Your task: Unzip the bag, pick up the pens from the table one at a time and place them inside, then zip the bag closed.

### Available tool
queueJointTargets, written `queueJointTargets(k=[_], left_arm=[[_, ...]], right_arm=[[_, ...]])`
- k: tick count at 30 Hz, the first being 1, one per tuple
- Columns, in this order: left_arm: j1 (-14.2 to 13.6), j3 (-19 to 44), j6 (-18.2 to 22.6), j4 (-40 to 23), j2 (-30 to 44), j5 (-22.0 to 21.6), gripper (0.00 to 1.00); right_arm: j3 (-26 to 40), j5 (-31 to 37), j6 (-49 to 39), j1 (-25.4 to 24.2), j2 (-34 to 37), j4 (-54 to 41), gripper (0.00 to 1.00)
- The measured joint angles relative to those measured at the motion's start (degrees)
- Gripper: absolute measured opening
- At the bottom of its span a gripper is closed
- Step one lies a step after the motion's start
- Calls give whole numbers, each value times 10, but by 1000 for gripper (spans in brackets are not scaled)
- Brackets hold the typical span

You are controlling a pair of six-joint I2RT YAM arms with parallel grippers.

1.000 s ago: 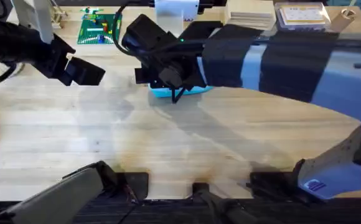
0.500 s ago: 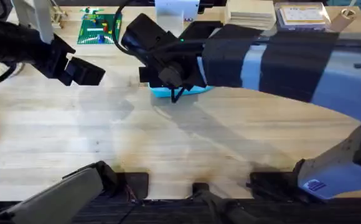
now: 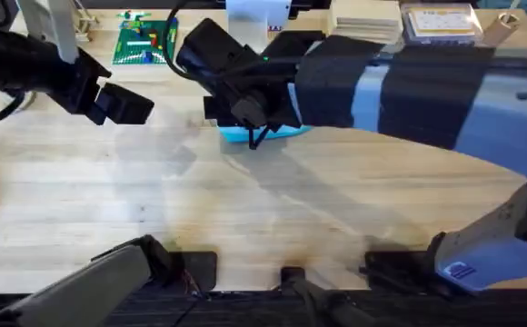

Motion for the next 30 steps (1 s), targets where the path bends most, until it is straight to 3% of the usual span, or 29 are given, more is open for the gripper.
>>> queueJointTargets(k=[6, 12, 24, 30], left_arm=[[0, 0, 0, 0, 0, 2, 993], [0, 0, 0, 0, 0, 4, 993], [0, 0, 0, 0, 0, 4, 993], [0, 0, 0, 0, 0, 4, 993]], right_arm=[[0, 0, 0, 0, 0, 0, 611], [0, 0, 0, 0, 0, 0, 400], [0, 0, 0, 0, 0, 0, 192], [0, 0, 0, 0, 0, 0, 143]])
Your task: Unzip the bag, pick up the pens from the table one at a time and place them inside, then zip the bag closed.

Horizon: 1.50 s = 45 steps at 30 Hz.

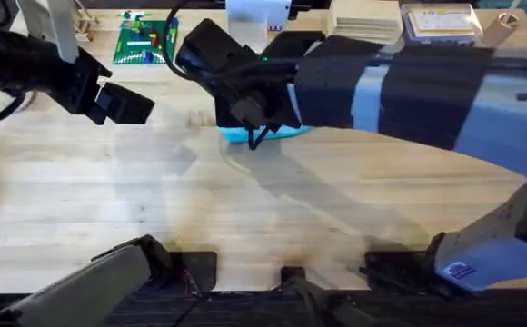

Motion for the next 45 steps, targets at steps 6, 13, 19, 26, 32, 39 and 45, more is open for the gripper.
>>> queueJointTargets(k=[6, 13, 19, 26, 32, 39, 45], left_arm=[[0, 0, 0, 0, 0, 0, 993], [0, 0, 0, 0, 0, 0, 993], [0, 0, 0, 0, 0, 4, 993], [0, 0, 0, 0, 0, 5, 993], [0, 0, 0, -1, 0, 9, 993], [0, 0, 0, -10, 0, 29, 993], [0, 0, 0, -13, 0, 38, 993]], right_arm=[[0, 0, 0, 0, 0, -1, 69], [0, 0, 0, 0, 0, -1, 54], [0, 0, 0, 0, 0, -1, 40], [0, 0, 0, 0, 0, -1, 28], [0, 0, -5, 0, 0, -1, 30], [0, 0, -23, 0, 0, -2, 30], [0, 0, -44, 0, -2, -4, 31]])
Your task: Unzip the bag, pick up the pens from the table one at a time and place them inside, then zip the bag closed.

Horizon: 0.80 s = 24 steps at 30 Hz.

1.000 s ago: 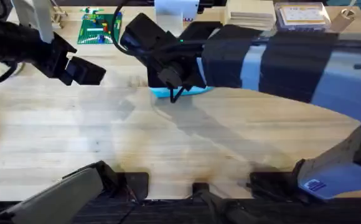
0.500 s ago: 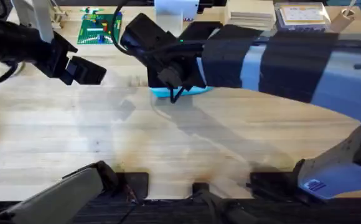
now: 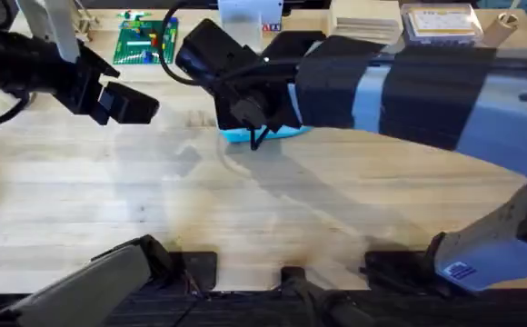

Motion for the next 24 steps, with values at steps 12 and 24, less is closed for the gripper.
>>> queueJointTargets(k=[12, 24], left_arm=[[0, 0, 42, -43, 12, 42, 993], [0, 0, 129, -88, 83, 116, 993]], right_arm=[[0, -1, -4, 3, -36, -31, 31], [0, -1, -4, 3, -36, -35, 31]])
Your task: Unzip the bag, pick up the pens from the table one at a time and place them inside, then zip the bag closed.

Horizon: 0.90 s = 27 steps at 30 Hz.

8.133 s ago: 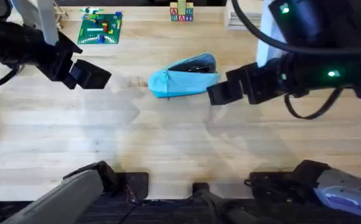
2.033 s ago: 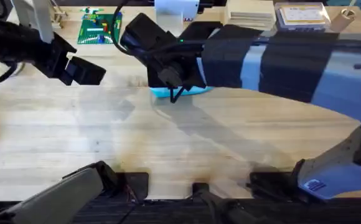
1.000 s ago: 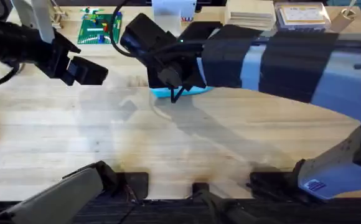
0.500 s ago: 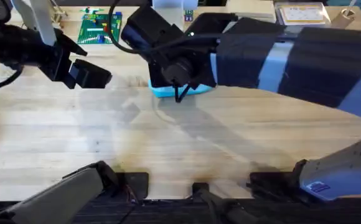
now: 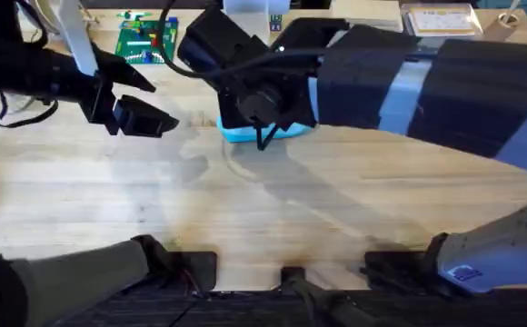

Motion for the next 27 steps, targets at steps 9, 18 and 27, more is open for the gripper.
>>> queueJointTargets(k=[9, 18, 27], left_arm=[[0, 0, 77, -2, 68, 72, 993], [0, 0, 153, -6, 138, 125, 993], [0, 0, 226, 7, 211, 173, 993]], right_arm=[[0, 0, 0, 0, 0, 0, 31], [0, 0, 0, 0, 0, 0, 31], [0, 0, 0, 0, 0, 2, 31]])
